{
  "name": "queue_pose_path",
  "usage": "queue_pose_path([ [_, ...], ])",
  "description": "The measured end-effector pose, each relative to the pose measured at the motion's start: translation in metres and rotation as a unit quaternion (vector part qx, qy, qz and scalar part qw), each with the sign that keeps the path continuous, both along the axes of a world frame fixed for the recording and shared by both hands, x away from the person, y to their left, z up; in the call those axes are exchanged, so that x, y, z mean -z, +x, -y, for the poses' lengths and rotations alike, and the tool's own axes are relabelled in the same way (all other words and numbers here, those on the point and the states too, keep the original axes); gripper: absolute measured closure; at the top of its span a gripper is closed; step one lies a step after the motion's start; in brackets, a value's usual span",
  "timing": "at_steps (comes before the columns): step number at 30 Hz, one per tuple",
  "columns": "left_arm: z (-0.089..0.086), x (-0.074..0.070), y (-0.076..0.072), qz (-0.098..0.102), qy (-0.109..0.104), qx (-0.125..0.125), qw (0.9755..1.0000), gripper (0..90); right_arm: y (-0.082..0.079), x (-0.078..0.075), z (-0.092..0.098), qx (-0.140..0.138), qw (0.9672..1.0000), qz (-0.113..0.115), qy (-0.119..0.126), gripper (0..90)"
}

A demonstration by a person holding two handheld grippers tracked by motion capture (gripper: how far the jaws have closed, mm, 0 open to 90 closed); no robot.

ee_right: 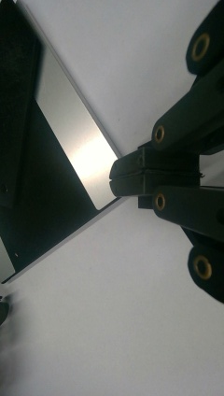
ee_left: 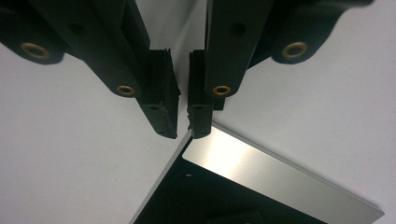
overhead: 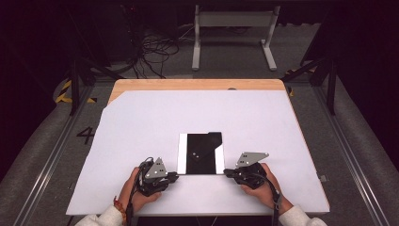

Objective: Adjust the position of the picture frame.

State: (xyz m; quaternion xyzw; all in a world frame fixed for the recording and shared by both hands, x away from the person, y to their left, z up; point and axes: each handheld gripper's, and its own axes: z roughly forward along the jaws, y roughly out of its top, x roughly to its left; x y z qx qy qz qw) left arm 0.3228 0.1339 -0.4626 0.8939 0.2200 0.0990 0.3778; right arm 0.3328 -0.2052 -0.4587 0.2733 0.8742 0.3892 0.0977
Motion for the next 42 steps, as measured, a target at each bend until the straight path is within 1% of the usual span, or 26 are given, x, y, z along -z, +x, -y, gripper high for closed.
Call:
queue_pose_path([
  [2,0.0,0.001,0.002,-0.002,0.0,-0.004,1.0,81.3,0.0,0.0,-0.001,0.0,1.0,-0.001,-0.001,90.0],
  [8,-0.001,0.003,0.002,0.005,0.004,-0.014,0.9999,80.0,-0.001,0.0,-0.004,0.0,1.0,-0.002,0.001,90.0],
  [11,-0.001,0.003,0.003,0.006,0.005,-0.017,0.9998,80.0,-0.003,0.0,-0.005,0.0,1.0,0.001,-0.003,90.0],
  [14,-0.002,0.003,0.004,0.014,0.009,-0.023,0.9996,79.1,-0.003,0.0,-0.006,-0.005,1.0,0.0,-0.002,90.0],
  [16,-0.003,0.003,0.005,0.013,0.008,-0.026,0.9995,78.9,-0.004,0.0,-0.007,-0.004,1.0,0.002,-0.005,90.0],
  [17,-0.003,0.003,0.005,0.019,0.012,-0.034,0.9992,78.9,-0.005,0.0,-0.008,-0.004,0.9999,0.006,-0.01,90.0],
  [18,-0.003,0.003,0.006,0.019,0.011,-0.036,0.9991,79.1,-0.005,-0.001,-0.009,-0.006,0.9999,0.009,-0.014,90.0],
  [19,-0.004,0.003,0.007,0.014,0.009,-0.036,0.9992,79.1,-0.005,-0.001,-0.009,-0.006,0.9999,0.008,-0.013,90.0],
  [22,-0.005,0.003,0.008,0.012,0.005,-0.035,0.9993,79.1,-0.003,-0.001,-0.007,-0.007,1.0,0.0,-0.006,90.0],
  [23,-0.005,0.003,0.008,0.011,0.006,-0.034,0.9993,79.5,-0.002,-0.002,-0.008,-0.01,0.9999,-0.001,-0.011,90.0],
  [24,-0.006,0.003,0.008,0.009,0.006,-0.033,0.9994,80.3,-0.001,-0.004,-0.008,-0.011,0.9998,0.001,-0.014,90.0],
  [25,-0.007,0.002,0.007,0.005,0.006,-0.032,0.9995,81.3,0.0,-0.006,-0.007,-0.009,0.9999,0.004,-0.01,90.0],
  [26,-0.009,0.002,0.006,-0.002,0.003,-0.024,0.9997,82.8,0.003,-0.008,-0.006,-0.006,1.0,0.005,-0.004,90.0],
  [27,-0.009,0.002,0.005,-0.005,0.003,-0.018,0.9998,83.9,0.006,-0.01,-0.004,-0.001,1.0,0.008,0.0,90.0],
  [31,-0.005,0.0,0.0,-0.007,-0.003,-0.009,0.9999,85.4,0.018,-0.018,0.004,0.023,0.9993,0.03,0.006,90.0],
  [32,-0.005,0.0,0.0,-0.007,-0.003,-0.009,0.9999,85.4,0.018,-0.018,0.004,0.023,0.9993,0.03,0.006,90.0],
  [33,-0.003,0.001,0.0,-0.009,-0.004,-0.007,0.9999,85.4,0.023,-0.02,0.007,0.03,0.999,0.032,0.012,90.0],
  [34,0.0,0.001,0.0,-0.009,-0.001,-0.008,0.9999,85.2,0.035,-0.024,0.011,0.043,0.998,0.043,0.014,90.0],
  [35,0.002,0.002,0.0,-0.005,0.003,-0.008,1.0,85.2,0.035,-0.024,0.011,0.043,0.998,0.043,0.014,90.0],
  [37,0.004,0.002,0.001,-0.002,0.004,-0.015,0.9999,85.6,0.047,-0.027,0.013,0.055,0.9972,0.047,0.021,90.0],
  [38,0.006,0.002,0.002,0.002,0.006,-0.019,0.9998,85.7,0.052,-0.028,0.014,0.061,0.9966,0.053,0.017,90.0],
  [39,0.006,0.002,0.002,0.002,0.006,-0.021,0.9998,85.5,0.063,-0.028,0.014,0.07,0.9959,0.053,0.022,90.0],
  [40,0.006,0.002,0.002,0.002,0.005,-0.022,0.9997,85.7,0.068,-0.027,0.014,0.071,0.9959,0.051,0.024,90.0],
  [42,0.005,0.003,0.002,0.003,0.004,-0.024,0.9997,86.0,0.077,-0.025,0.01,0.075,0.9955,0.059,0.007,90.0],
])
